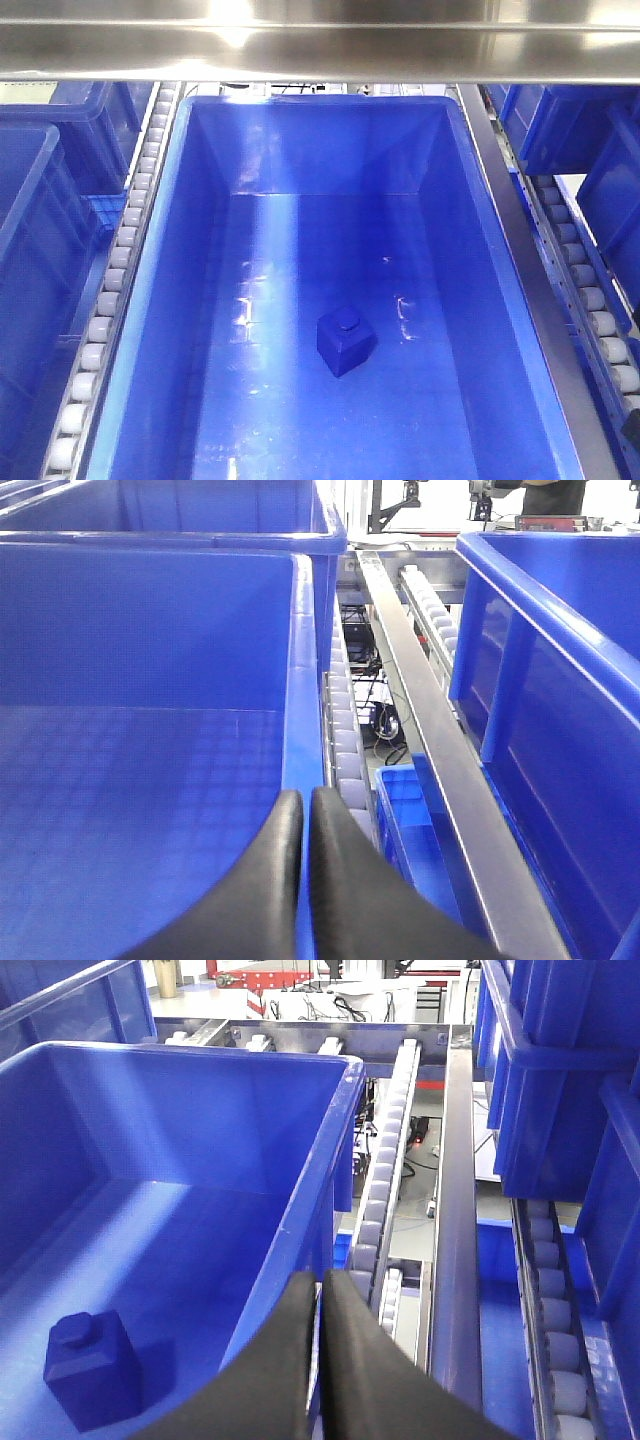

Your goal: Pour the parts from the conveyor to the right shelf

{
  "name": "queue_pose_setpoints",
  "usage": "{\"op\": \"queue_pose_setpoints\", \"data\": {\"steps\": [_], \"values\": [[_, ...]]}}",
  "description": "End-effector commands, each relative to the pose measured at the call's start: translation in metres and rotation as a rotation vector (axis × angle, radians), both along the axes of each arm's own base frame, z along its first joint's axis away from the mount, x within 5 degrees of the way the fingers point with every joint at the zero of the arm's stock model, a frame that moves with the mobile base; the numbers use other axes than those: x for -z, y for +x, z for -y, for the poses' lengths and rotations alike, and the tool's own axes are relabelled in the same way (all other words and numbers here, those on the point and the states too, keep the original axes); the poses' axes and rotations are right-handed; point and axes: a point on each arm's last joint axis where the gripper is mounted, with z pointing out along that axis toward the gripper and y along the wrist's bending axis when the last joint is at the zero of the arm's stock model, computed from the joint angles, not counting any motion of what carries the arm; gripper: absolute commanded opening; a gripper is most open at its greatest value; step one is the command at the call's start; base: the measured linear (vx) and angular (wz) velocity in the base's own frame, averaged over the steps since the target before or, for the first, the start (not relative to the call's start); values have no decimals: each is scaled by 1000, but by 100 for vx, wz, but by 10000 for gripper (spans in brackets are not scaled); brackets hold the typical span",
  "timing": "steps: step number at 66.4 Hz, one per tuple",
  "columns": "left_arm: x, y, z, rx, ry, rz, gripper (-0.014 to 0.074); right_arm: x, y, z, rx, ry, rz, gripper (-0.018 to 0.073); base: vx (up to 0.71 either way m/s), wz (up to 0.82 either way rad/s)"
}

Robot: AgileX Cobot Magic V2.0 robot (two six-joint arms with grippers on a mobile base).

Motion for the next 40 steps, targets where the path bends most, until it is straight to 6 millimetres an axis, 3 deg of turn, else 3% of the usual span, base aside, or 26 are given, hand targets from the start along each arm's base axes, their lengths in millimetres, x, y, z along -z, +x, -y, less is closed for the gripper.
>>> {"op": "queue_pose_setpoints", "data": {"steps": [1, 19, 32, 40], "values": [[-13, 1, 0, -2, -14, 84, -6, -9, 2, 0, 4, 12, 78, -9, 0, 0], [-13, 1, 0, -2, -14, 84, -6, 21, -11, 13, 127, 28, 49, -9, 0, 0], [-13, 1, 0, -2, -14, 84, -6, 31, -29, 19, 203, 35, 135, -9, 0, 0], [-13, 1, 0, -2, -14, 84, -6, 48, -37, 19, 202, 39, 165, -9, 0, 0]]}}
